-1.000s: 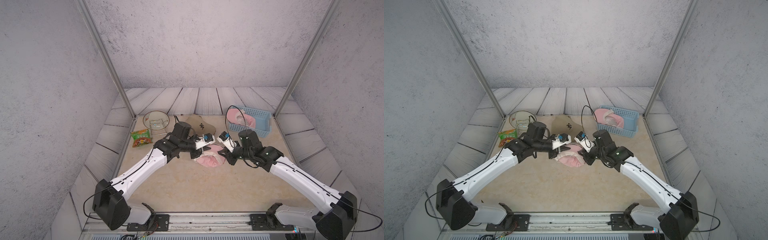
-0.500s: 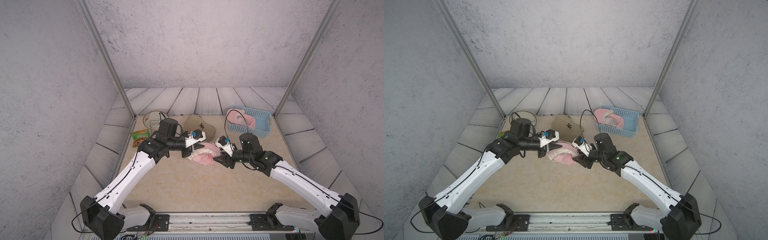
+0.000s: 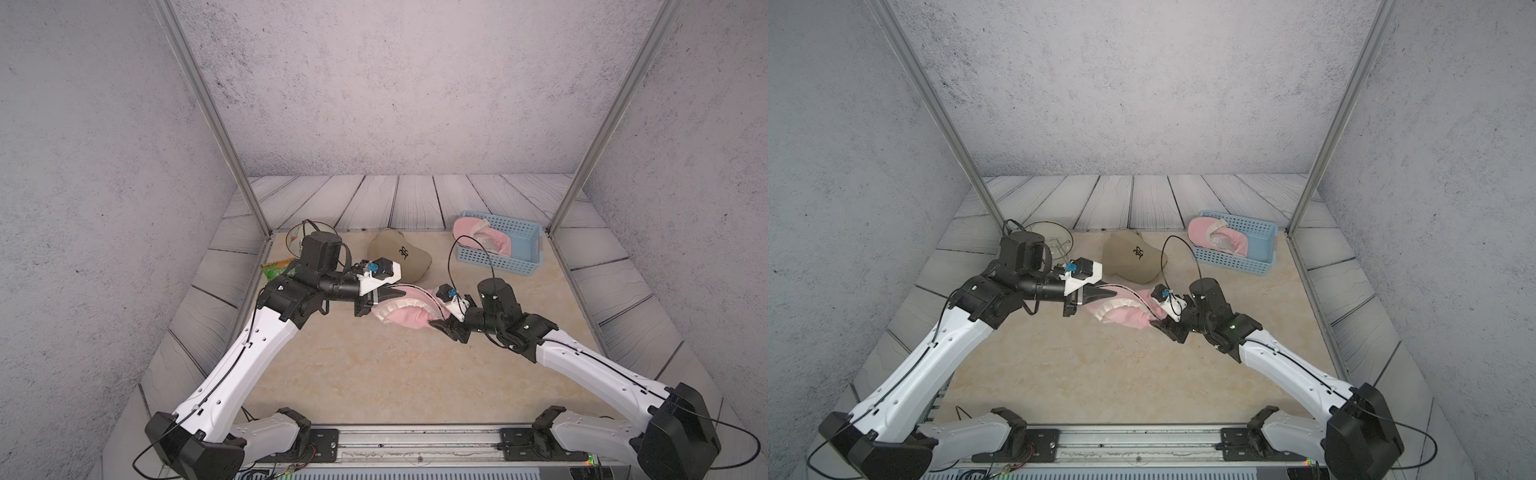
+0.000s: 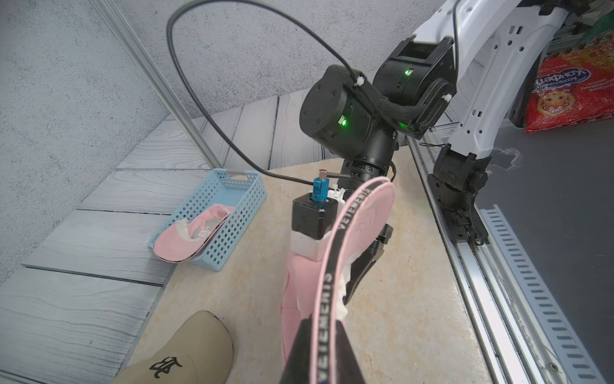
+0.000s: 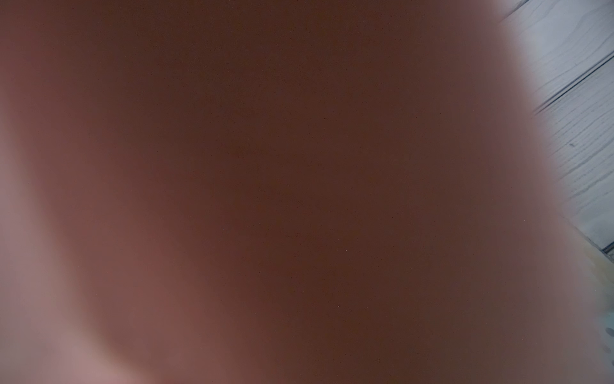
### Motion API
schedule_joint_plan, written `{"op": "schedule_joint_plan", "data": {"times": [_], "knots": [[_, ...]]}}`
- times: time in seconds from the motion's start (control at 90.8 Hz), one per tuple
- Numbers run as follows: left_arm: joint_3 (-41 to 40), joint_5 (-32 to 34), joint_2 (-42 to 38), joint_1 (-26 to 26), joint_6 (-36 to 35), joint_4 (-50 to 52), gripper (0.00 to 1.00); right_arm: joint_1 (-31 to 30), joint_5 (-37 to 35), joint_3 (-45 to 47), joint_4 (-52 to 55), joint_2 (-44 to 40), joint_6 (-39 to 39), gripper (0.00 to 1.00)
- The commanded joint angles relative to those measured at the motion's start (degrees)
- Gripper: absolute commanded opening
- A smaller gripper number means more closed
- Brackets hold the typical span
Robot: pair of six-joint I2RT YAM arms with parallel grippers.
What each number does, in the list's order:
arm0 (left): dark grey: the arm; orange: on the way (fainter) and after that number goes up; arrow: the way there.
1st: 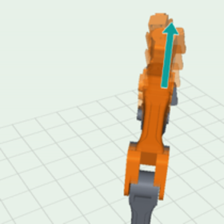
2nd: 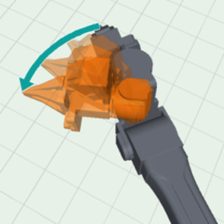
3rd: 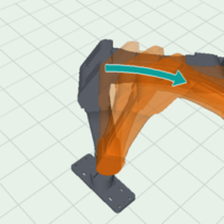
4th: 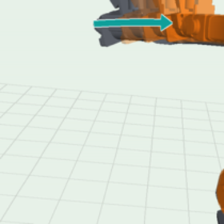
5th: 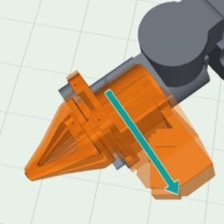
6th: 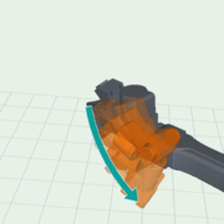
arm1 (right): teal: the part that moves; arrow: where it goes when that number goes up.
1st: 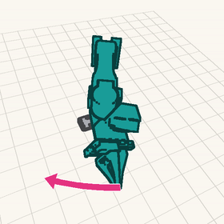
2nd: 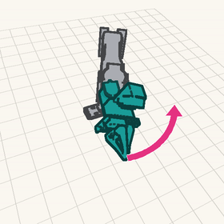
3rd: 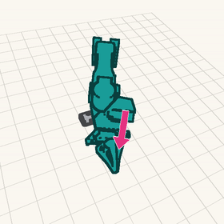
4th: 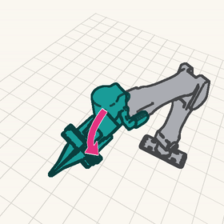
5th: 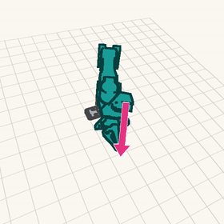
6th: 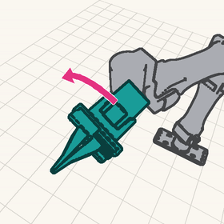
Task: Turn the baseball cap inside out
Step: Turn over the baseball cap.
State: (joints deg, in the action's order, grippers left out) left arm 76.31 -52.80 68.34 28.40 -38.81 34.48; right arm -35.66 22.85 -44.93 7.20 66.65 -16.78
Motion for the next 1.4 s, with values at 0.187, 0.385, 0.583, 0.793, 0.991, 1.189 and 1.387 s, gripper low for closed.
{"op": "schedule_joint_plan", "data": {"times": [0.187, 0.385, 0.583, 0.793, 0.991, 1.189, 1.387], "knots": [[-1.7, 4.0, -2.7, -0.9, 7.7, -9.7, 0.00, 0.2, 0.0, 1.1, -0.4, -3.4, -0.6, 0.37], [-2.6, 8.1, -1.8, -1.2, 13.2, -14.2, 0.00, 0.2, -3.6, 1.8, -2.0, -4.0, 3.6, 0.24], [-5.0, 9.6, -0.5, -1.2, 22.6, -20.9, 0.00, 0.2, -23.4, 0.1, -4.9, -2.1, 19.8, 0.00], [-11.7, 19.6, -1.6, -1.2, 43.0, -34.6, 0.00, 0.2, -48.5, -6.2, 6.3, 4.1, 39.4, 0.00], [-11.2, 23.9, -1.2, -1.2, 56.1, -33.1, 0.00, 0.4, -55.9, -6.5, 9.0, 8.4, 44.6, 0.05], [-11.5, 25.6, -1.6, -1.2, 66.4, -35.0, 0.00, 2.4, -54.5, -6.5, 11.3, 10.3, 47.2, 0.22], [-10.3, 26.2, -1.6, -1.2, 69.6, -33.7, 0.00, 4.4, -54.4, -7.6, 15.0, 11.5, 48.6, 0.40]]}}
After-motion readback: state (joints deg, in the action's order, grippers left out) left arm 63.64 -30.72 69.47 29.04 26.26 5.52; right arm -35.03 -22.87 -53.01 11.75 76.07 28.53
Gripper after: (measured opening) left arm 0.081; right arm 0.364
